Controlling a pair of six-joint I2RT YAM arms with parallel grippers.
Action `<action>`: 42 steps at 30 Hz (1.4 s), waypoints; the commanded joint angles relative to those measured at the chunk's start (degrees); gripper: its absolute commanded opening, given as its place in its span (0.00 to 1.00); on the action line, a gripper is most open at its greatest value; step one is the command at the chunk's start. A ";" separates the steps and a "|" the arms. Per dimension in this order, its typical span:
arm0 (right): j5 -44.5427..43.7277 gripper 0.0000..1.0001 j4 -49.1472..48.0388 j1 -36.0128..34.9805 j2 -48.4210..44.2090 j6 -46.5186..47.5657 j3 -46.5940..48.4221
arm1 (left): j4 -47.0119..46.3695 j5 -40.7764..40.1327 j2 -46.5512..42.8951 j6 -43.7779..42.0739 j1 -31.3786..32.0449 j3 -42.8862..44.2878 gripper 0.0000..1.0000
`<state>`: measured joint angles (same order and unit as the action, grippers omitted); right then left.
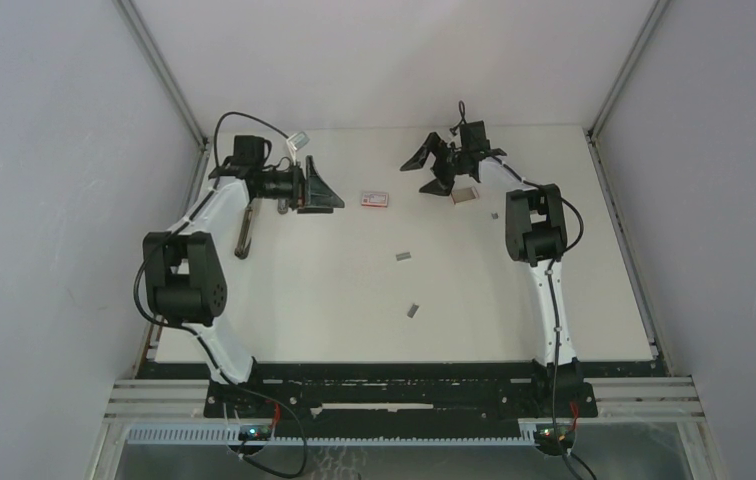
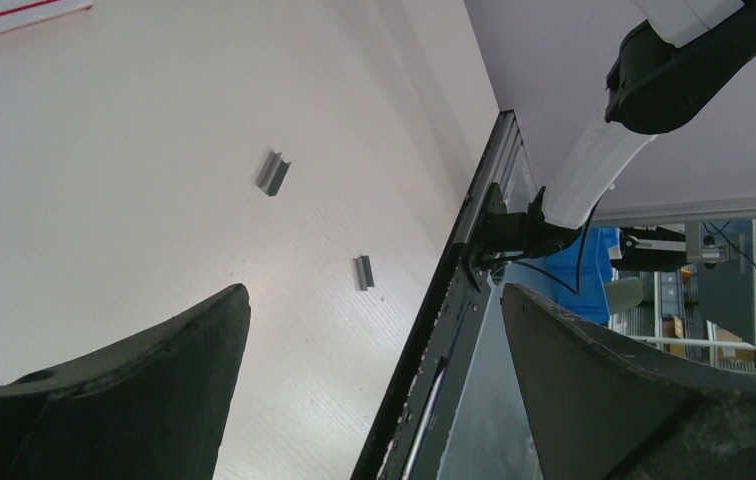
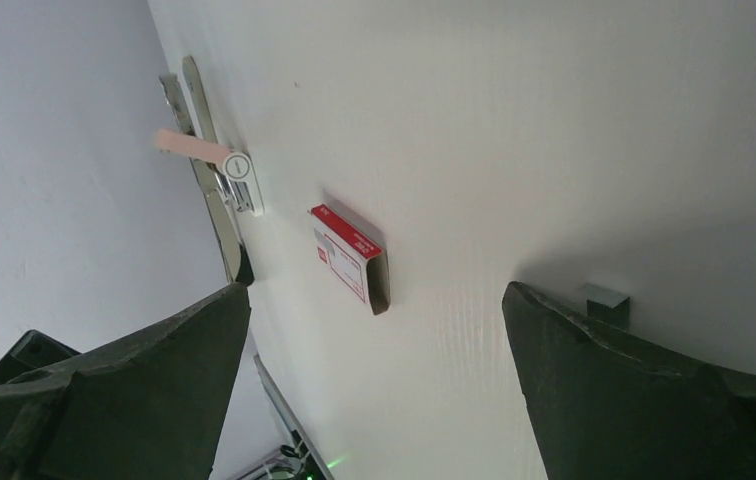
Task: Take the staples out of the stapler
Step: Move the staple to the center of the board.
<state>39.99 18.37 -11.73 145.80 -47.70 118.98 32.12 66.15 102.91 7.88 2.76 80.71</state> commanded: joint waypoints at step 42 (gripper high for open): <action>-14.14 1.00 9.72 3.39 -0.05 12.03 13.24 | 3.26 -1.90 -4.21 -7.61 -3.44 -0.01 1.00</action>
<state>28.97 26.11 -8.27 144.20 -39.59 130.52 34.15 64.58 100.12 2.42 -0.08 78.76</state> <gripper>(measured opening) 0.997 0.996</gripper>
